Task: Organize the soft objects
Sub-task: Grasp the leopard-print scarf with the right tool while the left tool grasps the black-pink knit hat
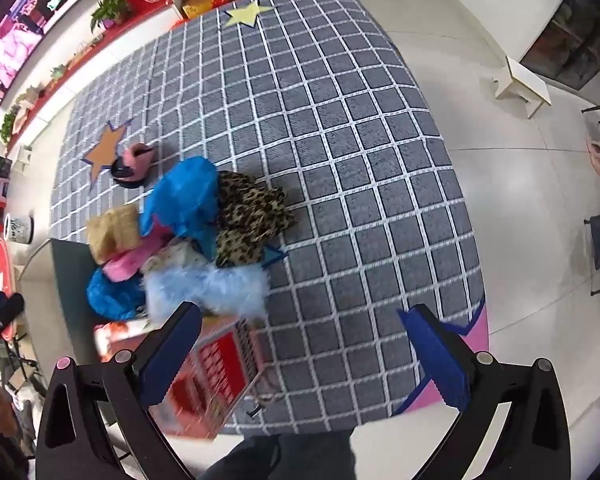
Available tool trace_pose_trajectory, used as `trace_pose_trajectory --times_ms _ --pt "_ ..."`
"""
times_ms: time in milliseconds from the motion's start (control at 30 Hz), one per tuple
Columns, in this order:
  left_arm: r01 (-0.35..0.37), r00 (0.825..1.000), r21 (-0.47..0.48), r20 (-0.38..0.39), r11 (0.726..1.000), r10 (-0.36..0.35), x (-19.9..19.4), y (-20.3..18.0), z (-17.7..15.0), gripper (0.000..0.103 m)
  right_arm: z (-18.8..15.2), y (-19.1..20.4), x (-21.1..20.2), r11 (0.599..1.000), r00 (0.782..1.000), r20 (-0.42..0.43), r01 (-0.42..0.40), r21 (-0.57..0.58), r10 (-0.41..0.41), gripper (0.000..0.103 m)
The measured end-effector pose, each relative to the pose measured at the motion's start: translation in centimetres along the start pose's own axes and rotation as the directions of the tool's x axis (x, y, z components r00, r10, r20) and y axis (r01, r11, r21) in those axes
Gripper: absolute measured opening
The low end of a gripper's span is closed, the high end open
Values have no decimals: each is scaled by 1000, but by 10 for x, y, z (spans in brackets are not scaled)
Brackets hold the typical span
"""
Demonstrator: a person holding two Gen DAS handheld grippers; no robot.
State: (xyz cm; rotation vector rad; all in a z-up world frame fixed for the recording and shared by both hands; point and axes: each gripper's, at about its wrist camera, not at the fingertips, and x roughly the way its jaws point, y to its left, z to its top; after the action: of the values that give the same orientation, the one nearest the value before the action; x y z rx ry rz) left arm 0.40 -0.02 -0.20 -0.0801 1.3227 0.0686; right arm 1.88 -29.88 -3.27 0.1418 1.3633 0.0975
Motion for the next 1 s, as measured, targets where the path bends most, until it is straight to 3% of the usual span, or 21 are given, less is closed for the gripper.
trace_pose_trajectory --times_ms 267,500,700,767,800,1000 --pt "-54 996 4 -64 999 54 43 -11 43 103 30 22 49 990 994 -102 15 -141 -30 103" --pt "-105 983 65 -146 992 114 101 -34 85 103 55 50 97 948 980 -173 42 -317 -101 103" --pt "-124 962 96 -233 988 143 150 -50 117 103 72 67 136 938 974 -207 13 -345 -90 103" --pt "-141 957 81 -244 987 157 166 -54 128 103 74 72 149 935 970 -230 -6 -354 -81 103" --pt "-155 963 69 -211 985 167 169 -55 138 103 75 76 155 934 968 -239 -8 -357 -83 103" --pt "-212 939 27 -270 977 211 215 -54 146 103 81 83 177 936 966 -249 -25 -352 -68 103"
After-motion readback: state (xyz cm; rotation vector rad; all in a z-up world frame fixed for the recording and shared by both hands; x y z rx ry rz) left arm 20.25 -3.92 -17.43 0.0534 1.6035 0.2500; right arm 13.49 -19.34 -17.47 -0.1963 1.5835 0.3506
